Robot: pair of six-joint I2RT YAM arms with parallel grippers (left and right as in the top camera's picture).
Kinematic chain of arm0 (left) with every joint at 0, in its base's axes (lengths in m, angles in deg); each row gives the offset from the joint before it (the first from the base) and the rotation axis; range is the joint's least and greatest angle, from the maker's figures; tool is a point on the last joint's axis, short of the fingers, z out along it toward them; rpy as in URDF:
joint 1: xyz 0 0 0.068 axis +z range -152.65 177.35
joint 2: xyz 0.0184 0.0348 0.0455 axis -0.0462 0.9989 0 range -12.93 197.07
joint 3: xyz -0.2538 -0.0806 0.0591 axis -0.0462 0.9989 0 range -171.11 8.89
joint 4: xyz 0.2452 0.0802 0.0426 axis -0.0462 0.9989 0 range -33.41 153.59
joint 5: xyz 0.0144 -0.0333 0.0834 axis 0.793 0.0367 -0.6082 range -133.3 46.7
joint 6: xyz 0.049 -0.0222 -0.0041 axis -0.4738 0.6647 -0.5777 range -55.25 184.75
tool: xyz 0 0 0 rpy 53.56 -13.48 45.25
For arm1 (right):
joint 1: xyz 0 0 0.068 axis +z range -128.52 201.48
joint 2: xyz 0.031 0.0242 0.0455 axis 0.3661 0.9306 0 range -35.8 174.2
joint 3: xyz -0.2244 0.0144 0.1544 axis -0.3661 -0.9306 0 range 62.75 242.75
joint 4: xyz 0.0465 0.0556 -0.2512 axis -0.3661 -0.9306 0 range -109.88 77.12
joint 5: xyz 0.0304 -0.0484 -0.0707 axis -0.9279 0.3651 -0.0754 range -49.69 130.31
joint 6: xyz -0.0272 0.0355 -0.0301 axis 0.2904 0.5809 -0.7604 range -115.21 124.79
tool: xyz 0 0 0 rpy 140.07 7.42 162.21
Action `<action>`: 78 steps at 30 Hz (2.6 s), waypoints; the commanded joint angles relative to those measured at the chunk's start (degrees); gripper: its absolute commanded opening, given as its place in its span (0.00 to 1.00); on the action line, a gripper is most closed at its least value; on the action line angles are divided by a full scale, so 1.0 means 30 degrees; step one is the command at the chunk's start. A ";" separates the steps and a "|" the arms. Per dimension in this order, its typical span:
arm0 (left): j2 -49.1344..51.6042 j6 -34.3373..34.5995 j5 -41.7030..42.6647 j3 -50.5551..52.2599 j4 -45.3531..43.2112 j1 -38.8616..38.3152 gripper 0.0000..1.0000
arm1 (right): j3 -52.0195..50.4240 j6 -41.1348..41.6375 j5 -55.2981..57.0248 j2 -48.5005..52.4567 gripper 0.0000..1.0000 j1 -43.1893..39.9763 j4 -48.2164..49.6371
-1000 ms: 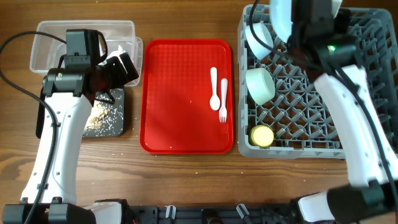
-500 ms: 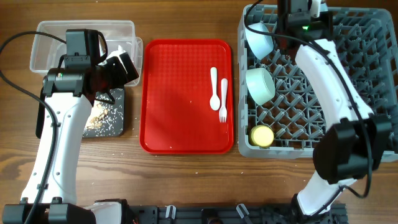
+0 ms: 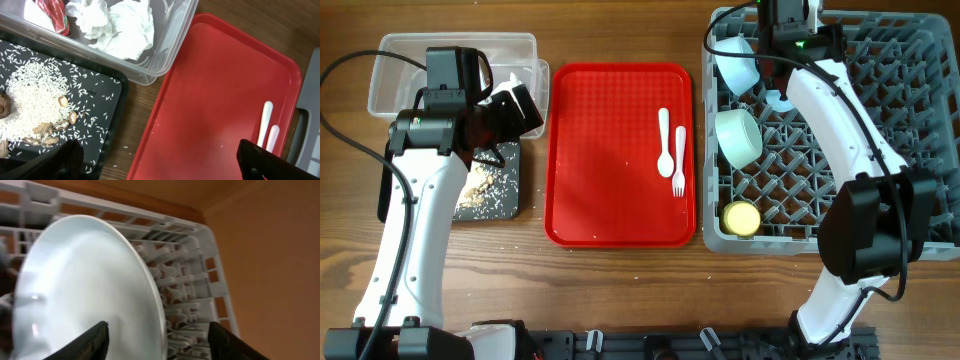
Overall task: Sort waste into correct bins and load items into the dishwasher rack
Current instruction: 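Reach the right gripper to the white spoon on the red tray, then grasp the white spoon with the right gripper and lift it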
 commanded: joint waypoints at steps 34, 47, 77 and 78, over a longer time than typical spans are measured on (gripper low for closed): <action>0.0000 -0.0153 -0.0248 -0.0211 0.0015 -0.0066 1.00 | -0.0430 1.3260 -1.7507 0.2244 0.71 0.5923 -0.6222; 0.0000 -0.0160 -0.0248 -0.0211 0.0015 -0.0066 1.00 | -0.0430 1.4039 -1.7646 0.4328 0.59 0.5931 -0.4342; 0.0000 -0.0153 -0.0248 -0.0211 0.0015 -0.0066 1.00 | 0.0117 1.3624 -1.8731 0.5472 0.04 0.6382 -0.3555; 0.0000 -0.0160 -0.0248 -0.0211 0.0015 -0.0066 1.00 | 0.0117 1.3515 -1.8855 0.5413 0.04 0.6368 -0.3563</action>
